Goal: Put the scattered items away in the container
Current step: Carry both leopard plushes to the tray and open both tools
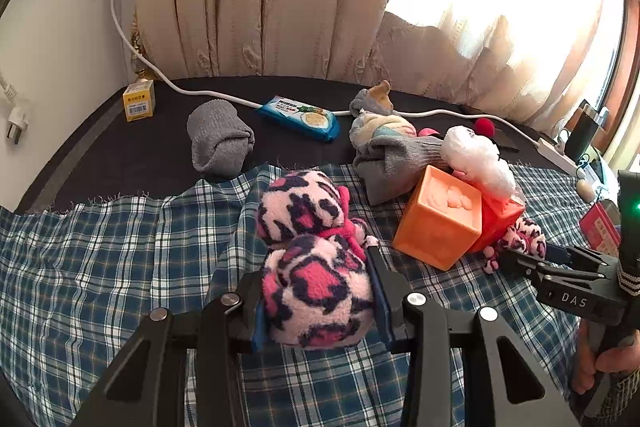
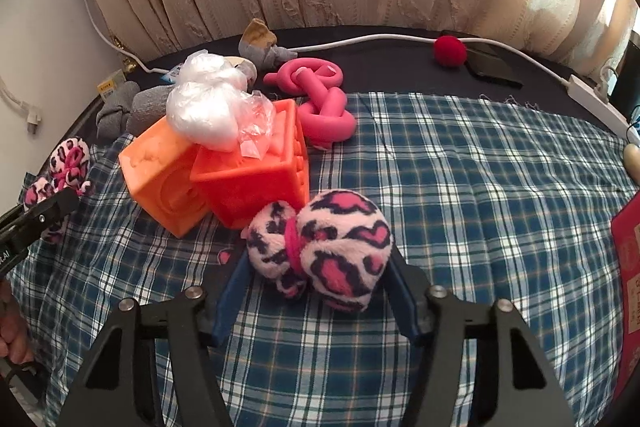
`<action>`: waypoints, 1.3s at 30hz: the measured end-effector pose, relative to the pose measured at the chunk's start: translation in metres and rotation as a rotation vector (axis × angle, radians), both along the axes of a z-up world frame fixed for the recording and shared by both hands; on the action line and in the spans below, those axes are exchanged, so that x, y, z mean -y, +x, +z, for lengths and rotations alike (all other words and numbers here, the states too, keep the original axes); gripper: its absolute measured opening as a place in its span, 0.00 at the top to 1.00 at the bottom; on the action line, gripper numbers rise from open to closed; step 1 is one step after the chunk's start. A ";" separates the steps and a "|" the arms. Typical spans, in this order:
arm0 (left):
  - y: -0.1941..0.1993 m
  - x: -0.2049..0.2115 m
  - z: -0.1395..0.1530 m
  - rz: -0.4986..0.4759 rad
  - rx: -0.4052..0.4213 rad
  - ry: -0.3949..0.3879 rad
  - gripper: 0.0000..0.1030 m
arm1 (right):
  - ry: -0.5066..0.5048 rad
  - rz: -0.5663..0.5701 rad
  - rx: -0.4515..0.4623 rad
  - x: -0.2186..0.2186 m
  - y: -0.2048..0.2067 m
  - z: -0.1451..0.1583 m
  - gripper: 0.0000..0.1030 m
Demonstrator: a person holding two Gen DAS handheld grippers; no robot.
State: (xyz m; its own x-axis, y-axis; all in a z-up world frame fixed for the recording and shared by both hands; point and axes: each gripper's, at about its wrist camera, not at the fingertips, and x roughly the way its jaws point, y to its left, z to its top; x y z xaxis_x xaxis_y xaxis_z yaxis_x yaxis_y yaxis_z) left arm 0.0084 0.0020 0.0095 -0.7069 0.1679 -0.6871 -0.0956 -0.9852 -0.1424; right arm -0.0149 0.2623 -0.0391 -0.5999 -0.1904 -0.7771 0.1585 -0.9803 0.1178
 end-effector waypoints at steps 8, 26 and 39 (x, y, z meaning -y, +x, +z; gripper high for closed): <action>0.006 -0.007 0.004 -0.015 -0.033 -0.027 0.59 | -0.018 -0.038 -0.050 -0.010 0.011 0.012 0.36; 0.014 -0.022 0.009 0.010 -0.063 -0.094 0.59 | -0.060 -0.103 -0.130 -0.032 0.045 0.042 0.36; 0.029 -0.071 0.036 -0.090 -0.093 -0.098 0.59 | -0.096 -0.225 -0.207 -0.088 0.083 0.064 0.36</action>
